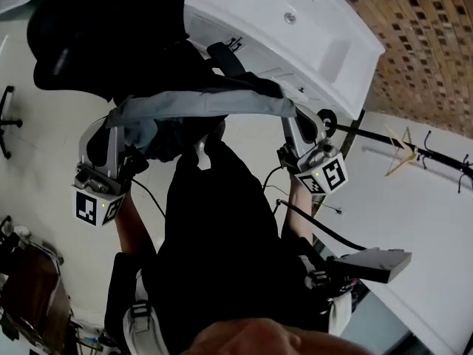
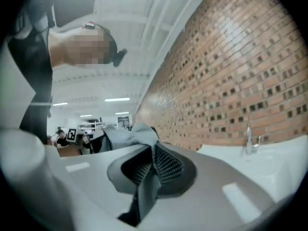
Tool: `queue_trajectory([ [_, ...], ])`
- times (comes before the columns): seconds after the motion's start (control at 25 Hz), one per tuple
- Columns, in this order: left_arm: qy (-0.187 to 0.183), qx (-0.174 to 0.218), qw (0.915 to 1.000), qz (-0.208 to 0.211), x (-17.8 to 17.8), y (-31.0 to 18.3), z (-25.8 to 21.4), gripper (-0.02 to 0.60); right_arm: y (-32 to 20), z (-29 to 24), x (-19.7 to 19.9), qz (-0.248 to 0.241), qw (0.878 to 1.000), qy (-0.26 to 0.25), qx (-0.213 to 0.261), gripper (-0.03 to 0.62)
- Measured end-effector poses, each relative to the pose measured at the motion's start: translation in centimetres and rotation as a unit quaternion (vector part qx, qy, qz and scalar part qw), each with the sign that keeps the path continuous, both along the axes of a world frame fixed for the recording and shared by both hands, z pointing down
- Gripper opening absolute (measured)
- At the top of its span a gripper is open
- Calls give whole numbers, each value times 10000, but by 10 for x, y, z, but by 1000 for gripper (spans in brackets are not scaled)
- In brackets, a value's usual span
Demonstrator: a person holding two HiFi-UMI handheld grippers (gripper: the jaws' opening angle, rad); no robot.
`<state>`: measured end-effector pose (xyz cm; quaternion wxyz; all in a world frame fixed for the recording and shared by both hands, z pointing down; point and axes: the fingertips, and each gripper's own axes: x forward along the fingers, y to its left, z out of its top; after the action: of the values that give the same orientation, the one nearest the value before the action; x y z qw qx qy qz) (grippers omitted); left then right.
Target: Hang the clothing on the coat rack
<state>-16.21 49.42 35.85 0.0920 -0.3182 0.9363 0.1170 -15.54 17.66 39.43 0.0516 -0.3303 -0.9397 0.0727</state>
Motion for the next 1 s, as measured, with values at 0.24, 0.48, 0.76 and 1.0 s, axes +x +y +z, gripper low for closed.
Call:
queue_trajectory([
  [0.24, -1207, 531, 9649, 2273, -32, -169, -128, 14, -142, -139, 91, 1733, 9729, -1477, -403, 18],
  [0.48, -1189, 1117, 9039, 3955, 36, -371, -175, 12, -294, -186, 238, 3079, 9285, -2069, -177, 18],
  [0.76, -1121, 1323, 8309, 5287, 159, -631, -216, 14, -486, -211, 425, 4267, 8770, -2188, 300, 18],
  [1.0, -1199, 1485, 7877, 5857, 208, -769, -258, 14, -583, -260, 500, 4908, 8369, -2261, 870, 18],
])
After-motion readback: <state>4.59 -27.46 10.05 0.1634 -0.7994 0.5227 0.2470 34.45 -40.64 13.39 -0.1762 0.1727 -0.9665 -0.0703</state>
